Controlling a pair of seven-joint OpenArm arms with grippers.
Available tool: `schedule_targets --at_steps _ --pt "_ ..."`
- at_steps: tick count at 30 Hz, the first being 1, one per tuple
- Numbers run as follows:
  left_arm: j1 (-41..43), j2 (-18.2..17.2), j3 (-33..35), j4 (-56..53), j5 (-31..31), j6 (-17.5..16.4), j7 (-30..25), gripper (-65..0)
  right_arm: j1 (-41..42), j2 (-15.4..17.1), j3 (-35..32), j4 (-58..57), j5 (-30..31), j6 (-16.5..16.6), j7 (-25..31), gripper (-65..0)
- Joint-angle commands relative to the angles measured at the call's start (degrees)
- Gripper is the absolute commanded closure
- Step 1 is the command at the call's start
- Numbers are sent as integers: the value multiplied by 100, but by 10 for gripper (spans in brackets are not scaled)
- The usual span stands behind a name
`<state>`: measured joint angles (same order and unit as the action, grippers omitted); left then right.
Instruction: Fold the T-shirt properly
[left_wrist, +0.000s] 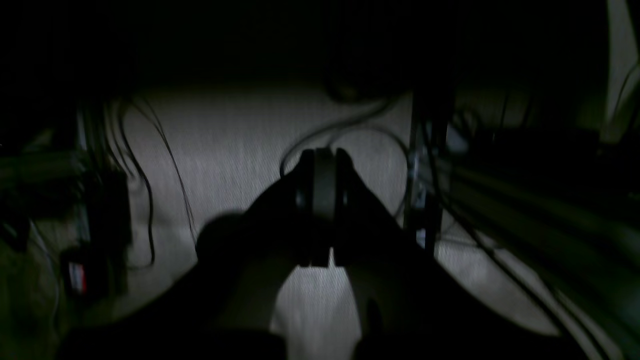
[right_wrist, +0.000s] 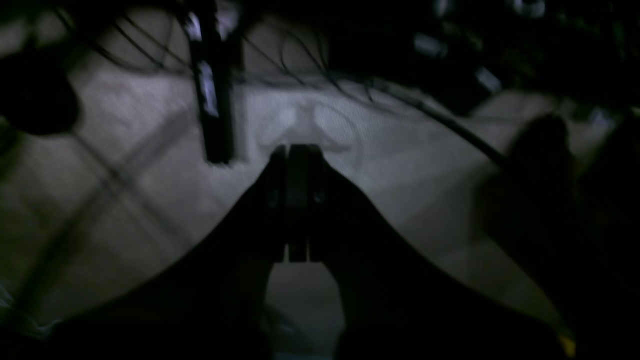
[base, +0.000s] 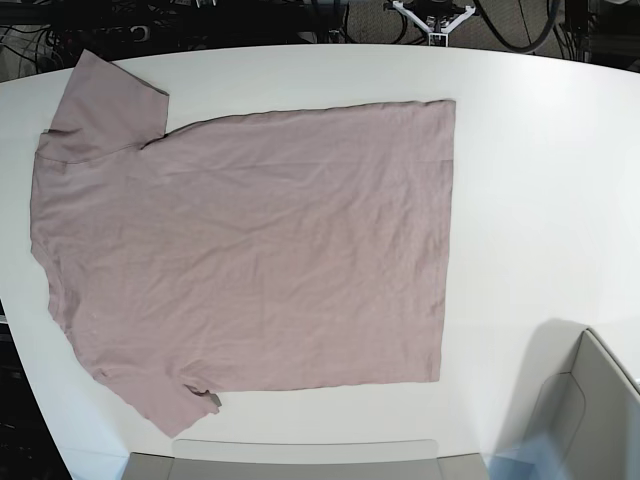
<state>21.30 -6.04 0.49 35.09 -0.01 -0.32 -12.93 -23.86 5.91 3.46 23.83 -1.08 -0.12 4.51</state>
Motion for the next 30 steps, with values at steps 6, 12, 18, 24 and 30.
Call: schedule_targets --at_steps 6,12,18,24,30 --pt "600 -77 26 917 -3 36 453 -2 -520 389 -263 803 25 -10 151 -1" --pt "1637 -200 -36 2280 -3 36 831 0 -1584 749 -720 2351 69 -28 -87 -1" --pt "2841 -437 -45 3440 -3 36 840 0 -2471 1127 -720 3441 253 -28 -544 -1" --pt "3589 -446 -361 4170 -3 36 1165 0 -3324 1875 -720 4557 1396 -28 -579 -1" --pt "4318 -437 -1056 5708 -3 36 1675 0 -4142 2464 -702 5718 2152 -36 -579 -1"
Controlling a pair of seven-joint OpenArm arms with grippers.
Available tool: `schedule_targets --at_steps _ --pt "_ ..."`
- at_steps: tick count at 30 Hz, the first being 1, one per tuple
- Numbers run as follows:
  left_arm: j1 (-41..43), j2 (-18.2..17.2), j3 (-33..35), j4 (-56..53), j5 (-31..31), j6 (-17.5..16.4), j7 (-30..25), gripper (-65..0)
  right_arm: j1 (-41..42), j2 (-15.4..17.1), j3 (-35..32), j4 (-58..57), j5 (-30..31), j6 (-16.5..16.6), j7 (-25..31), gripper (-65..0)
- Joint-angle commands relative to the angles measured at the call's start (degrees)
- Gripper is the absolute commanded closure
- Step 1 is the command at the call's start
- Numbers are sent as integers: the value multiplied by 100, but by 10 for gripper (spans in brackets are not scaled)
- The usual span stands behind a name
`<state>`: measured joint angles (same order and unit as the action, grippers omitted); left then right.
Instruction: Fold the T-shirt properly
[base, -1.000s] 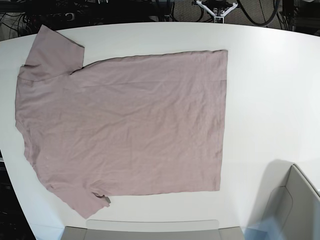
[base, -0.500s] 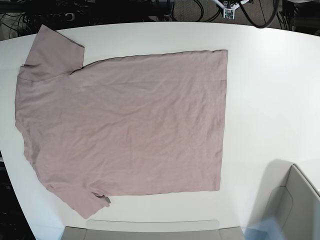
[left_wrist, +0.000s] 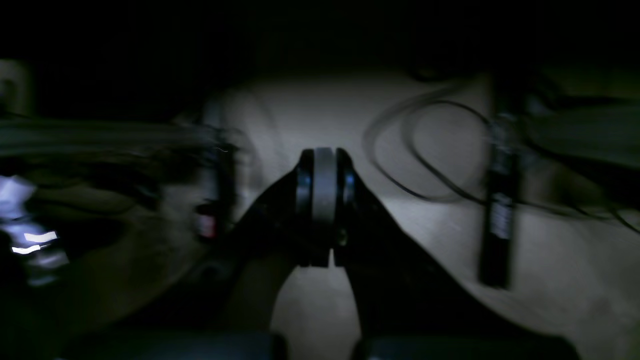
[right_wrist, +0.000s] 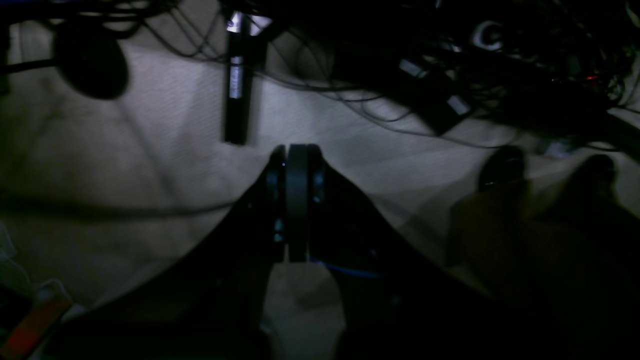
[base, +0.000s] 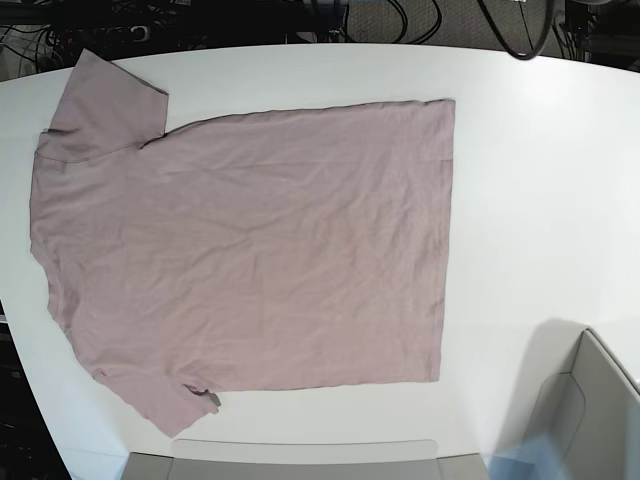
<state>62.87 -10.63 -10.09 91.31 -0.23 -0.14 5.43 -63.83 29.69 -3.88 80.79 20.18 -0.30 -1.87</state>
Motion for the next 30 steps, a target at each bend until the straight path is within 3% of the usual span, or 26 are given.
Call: schedule_targets --at_steps 1,7,13,23,26,30 --pt "337 22 -68 447 19 19 -108 0 -276 174 93 198 96 -19 59 -1" --pt "1190 22 -332 1836 19 19 77 0 -830 59 1104 1261 122 -19 59 -1" --pt "1146 22 -332 2285 19 19 15 0 -803 -222 1904 2263 122 -19 59 -1" --pt "-1210 22 -183 2329 27 19 33 0 893 -732 2151 3107 122 -19 59 -1" --pt "-1720 -5 143 2592 27 19 648 0 1473 -749 2142 3169 122 -19 59 -1" --pt "-2511 408 301 2601 36 -61 1079 -5 1887 -987 2115 3310 122 -19 51 -2"
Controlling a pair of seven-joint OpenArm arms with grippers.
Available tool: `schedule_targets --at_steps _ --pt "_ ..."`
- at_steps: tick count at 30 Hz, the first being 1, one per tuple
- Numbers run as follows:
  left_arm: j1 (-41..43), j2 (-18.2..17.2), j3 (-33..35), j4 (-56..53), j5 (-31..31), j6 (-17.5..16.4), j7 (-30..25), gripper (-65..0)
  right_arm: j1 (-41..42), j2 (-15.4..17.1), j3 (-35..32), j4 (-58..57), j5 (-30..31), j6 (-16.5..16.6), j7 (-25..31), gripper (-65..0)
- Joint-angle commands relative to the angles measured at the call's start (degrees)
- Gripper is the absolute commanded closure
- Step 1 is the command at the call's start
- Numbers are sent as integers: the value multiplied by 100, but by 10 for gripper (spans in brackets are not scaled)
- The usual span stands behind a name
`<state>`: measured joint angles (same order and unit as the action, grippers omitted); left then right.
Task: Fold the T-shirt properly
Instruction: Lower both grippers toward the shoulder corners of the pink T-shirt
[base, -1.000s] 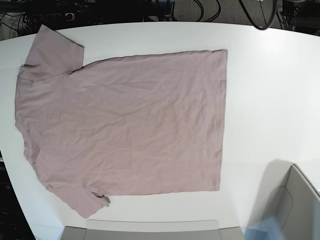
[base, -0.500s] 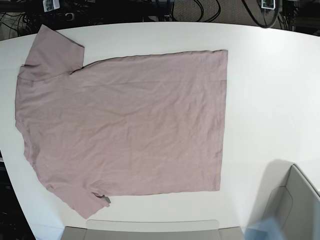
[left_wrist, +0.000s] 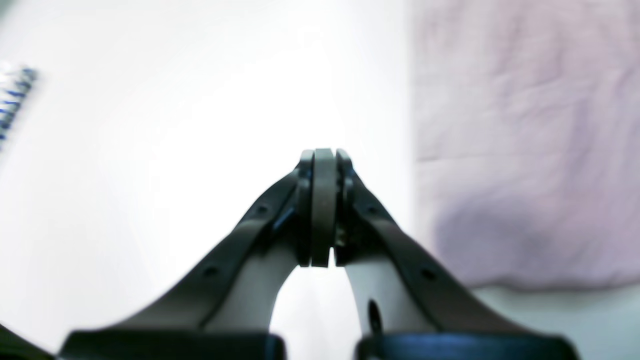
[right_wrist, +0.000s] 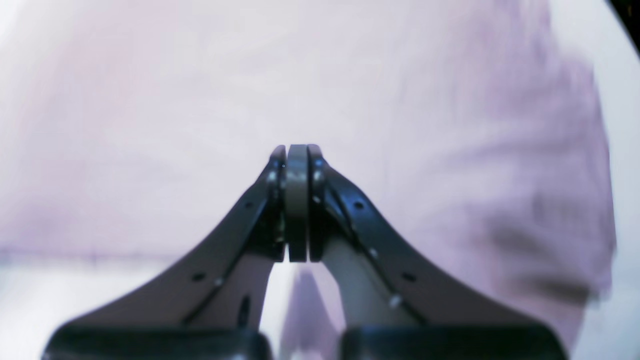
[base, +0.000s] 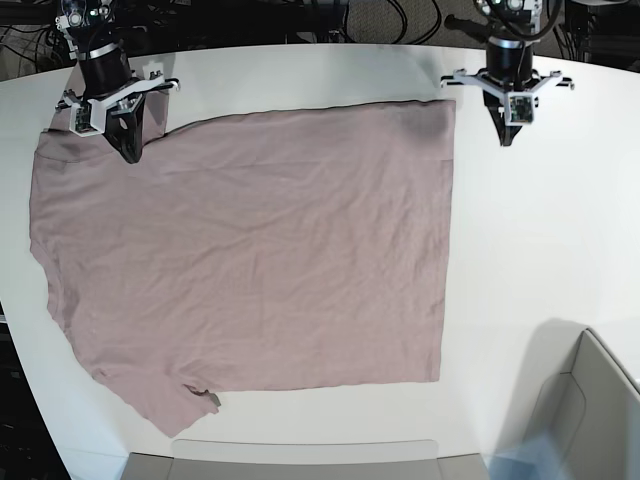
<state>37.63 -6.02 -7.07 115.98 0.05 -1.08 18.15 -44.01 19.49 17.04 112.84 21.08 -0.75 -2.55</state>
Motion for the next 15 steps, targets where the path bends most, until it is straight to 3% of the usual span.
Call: schedule_targets --at_steps 1,3,6,9,12,15 --pt "-110 18 35 133 8 -204 -79 -11 -87 25 33 176 33 36 74 -3" --pt "-198 70 35 133 8 -846 79 -32 -87 25 68 343 50 36 -172 -10" --pt "-180 97 166 133 8 -1443 167 -76 -140 7 411 475 85 36 -629 -77" --pt "-13 -220 500 133 8 -1637 176 -105 -184 -89 1017 448 349 53 -1007 -170" --pt "145 -677 773 133 8 -1707 176 -123 -351 -89 1703 404 1281 71 -1403 -233" --pt "145 -703 773 133 8 -1698 176 -122 -509 -80 2318 105 2327 80 -1534 -247"
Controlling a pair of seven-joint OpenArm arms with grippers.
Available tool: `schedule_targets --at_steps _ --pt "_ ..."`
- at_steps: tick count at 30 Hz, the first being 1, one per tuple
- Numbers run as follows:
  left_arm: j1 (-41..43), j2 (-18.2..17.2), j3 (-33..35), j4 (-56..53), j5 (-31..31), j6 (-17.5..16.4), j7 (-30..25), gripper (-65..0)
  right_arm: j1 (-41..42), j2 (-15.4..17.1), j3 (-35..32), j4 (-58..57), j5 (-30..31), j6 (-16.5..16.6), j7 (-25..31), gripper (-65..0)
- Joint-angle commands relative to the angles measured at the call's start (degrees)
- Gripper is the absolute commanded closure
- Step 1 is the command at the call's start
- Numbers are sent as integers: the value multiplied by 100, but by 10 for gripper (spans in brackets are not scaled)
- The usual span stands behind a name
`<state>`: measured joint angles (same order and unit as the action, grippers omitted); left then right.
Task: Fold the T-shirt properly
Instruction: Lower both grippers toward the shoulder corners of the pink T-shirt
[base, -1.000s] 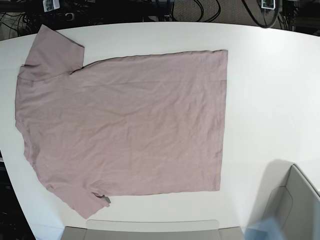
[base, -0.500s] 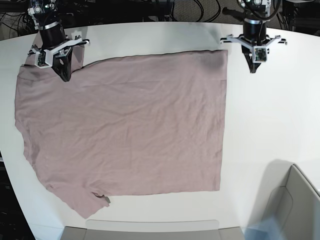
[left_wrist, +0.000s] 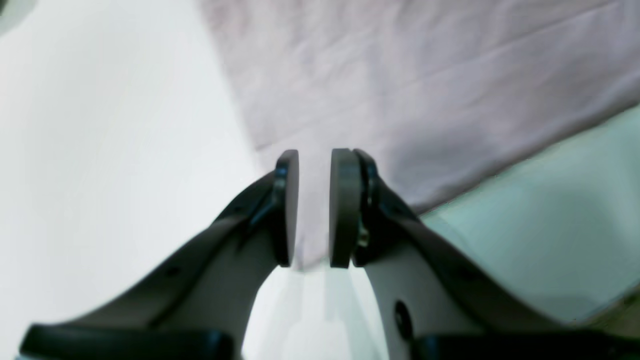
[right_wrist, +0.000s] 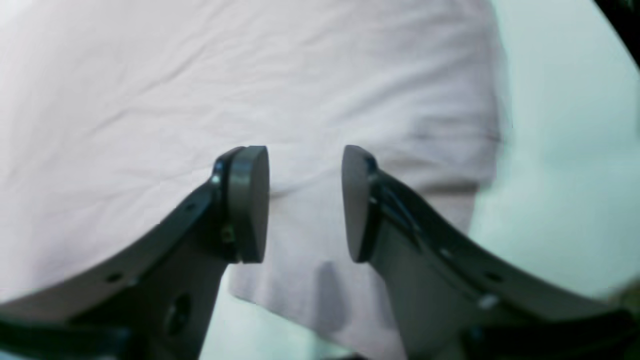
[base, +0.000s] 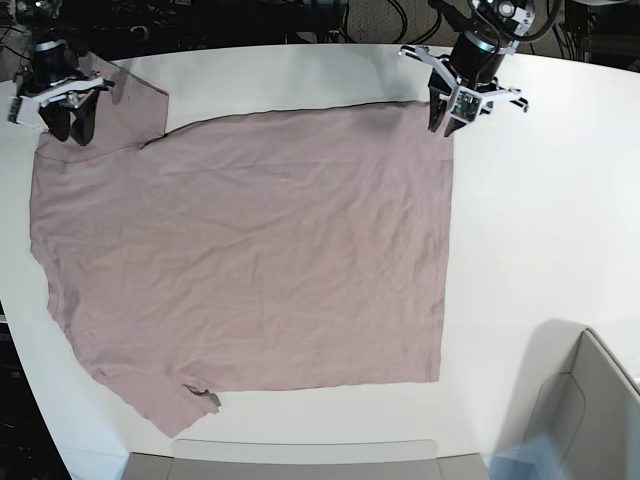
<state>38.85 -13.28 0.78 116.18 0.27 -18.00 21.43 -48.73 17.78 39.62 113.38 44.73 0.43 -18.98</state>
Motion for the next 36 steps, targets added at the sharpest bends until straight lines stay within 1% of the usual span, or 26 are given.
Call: schedule_targets --at_steps 1,3,6,9,11,13,19,22,24,27,31,33,35,36 --pt "23 57 -12 114 -5 -7 -152 -122 -81 99 201 -99 173 -29 109 -247" --pt "14 93 -3 114 3 -7 -152 -122 -151 222 377 -424 384 15 109 -247" --pt "5 93 24 105 3 -7 -143 -122 -204 301 430 -916 393 436 127 -247" --pt "-30 75 -3 105 3 -7 -143 -122 -186 310 421 -1391 402 902 127 -247" --pt "-30 66 -3 105 3 -7 -143 -122 -28 301 386 -1716 402 1131 127 -247" --pt "-30 84 15 105 3 -7 -143 -122 157 292 377 -2050 402 1263 127 -247" --pt "-30 49 6 96 3 -7 -143 -122 359 319 377 -2675 402 1280 118 -247" --pt "-30 49 6 96 3 -7 -143 -122 543 336 377 -3097 534 1280 118 -247" --pt "-39 49 6 87 3 -7 -134 -122 649 433 377 -3360 560 1289 118 -247" --pt "-74 66 -3 87 3 -7 85 -122 763 503 113 -3501 560 1298 118 -247" --pt "-232 84 -3 87 3 -7 253 -122 789 503 -247 -3483 578 1298 118 -247" --pt "-241 84 -3 87 3 -7 332 -122 798 468 -441 -3483 762 1298 118 -247" --pt "-241 84 -3 87 -14 -7 332 -122 737 459 -617 -3510 1175 1298 92 -247" --pt "-232 84 -12 87 -14 -7 332 -122 684 459 -669 -3519 1404 1298 -5 -247"
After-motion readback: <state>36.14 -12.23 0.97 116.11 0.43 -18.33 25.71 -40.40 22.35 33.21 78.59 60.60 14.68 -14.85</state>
